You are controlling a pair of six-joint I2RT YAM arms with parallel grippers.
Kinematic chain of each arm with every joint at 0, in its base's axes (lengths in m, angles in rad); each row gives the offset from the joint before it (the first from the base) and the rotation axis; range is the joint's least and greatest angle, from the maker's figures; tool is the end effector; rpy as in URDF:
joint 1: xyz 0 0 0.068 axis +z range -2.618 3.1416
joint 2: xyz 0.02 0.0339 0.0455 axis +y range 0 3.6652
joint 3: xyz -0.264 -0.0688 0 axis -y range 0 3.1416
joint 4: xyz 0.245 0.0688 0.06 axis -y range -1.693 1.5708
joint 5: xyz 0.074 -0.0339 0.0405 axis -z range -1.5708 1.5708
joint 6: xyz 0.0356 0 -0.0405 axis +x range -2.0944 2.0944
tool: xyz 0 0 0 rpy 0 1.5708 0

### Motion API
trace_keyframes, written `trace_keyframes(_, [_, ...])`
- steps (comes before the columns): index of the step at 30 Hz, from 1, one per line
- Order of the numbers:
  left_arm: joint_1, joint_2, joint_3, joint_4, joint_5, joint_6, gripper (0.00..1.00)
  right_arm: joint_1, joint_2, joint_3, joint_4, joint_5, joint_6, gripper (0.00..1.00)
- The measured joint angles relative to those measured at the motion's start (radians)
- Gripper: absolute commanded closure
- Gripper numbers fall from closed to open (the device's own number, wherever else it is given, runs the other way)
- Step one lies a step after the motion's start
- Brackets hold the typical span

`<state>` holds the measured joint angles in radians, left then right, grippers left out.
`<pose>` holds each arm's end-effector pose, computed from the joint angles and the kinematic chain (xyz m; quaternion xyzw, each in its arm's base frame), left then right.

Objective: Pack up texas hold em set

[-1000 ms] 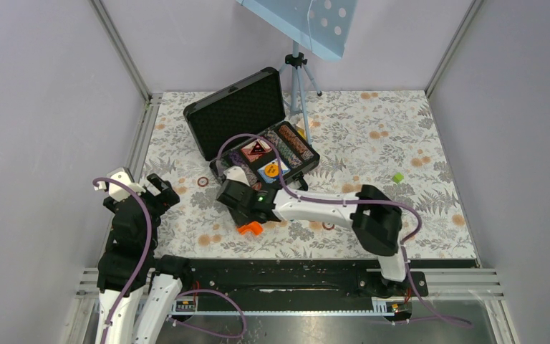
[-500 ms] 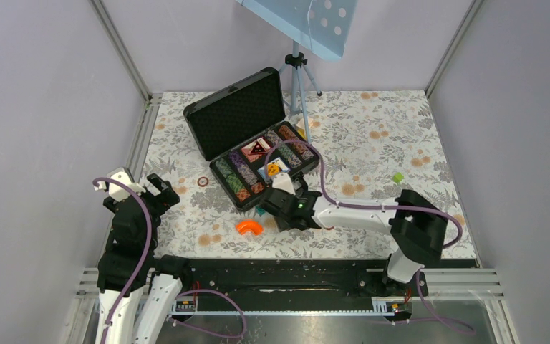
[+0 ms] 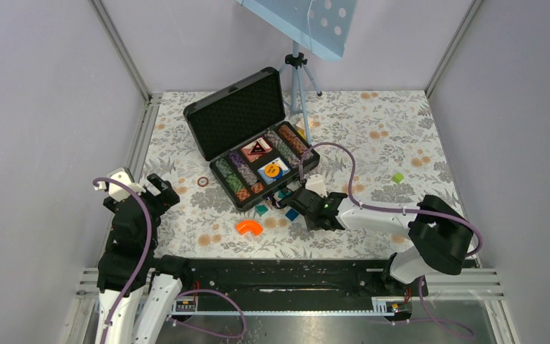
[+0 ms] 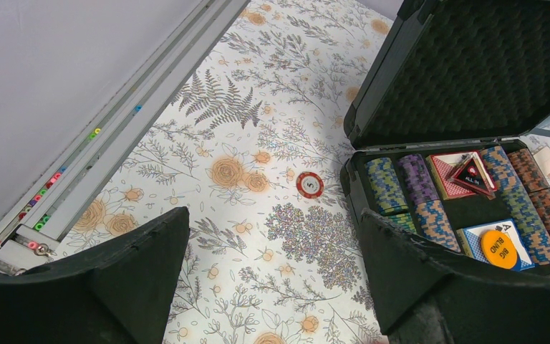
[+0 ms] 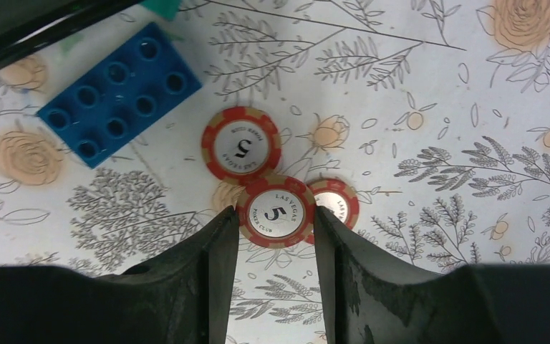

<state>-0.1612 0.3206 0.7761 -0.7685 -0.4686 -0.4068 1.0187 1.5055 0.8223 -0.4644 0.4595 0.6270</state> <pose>0.0655 0.0056 0.3258 -0.2319 0.7639 0.0199 0.6019 0.1572 0.2251 0.1722 -0.1383 0.9431 -0.0015 0.3023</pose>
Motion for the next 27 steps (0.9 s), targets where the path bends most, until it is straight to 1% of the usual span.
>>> trace_keyframes(10, [-0.001,0.0,0.0,0.0,0.0,0.0,0.13,-0.05,0.0,-0.019,-0.039,0.026,0.063,0.54])
trace_keyframes(16, [-0.001,0.0,0.0,0.0,0.0,0.0,0.13,-0.06,0.0,-0.023,-0.067,0.042,0.093,0.52])
trace_keyframes(18, [-0.001,0.0,0.0,0.0,0.0,0.0,0.13,-0.061,0.0,-0.026,-0.073,0.047,0.101,0.5])
trace_keyframes(25, [-0.001,0.0,0.0,0.0,0.0,0.0,0.13,-0.063,0.0,-0.038,-0.077,0.047,0.116,0.35])
trace_keyframes(27, [-0.001,0.0,0.0,0.0,0.0,0.0,0.13,-0.063,0.0,-0.038,-0.077,0.047,0.115,0.34])
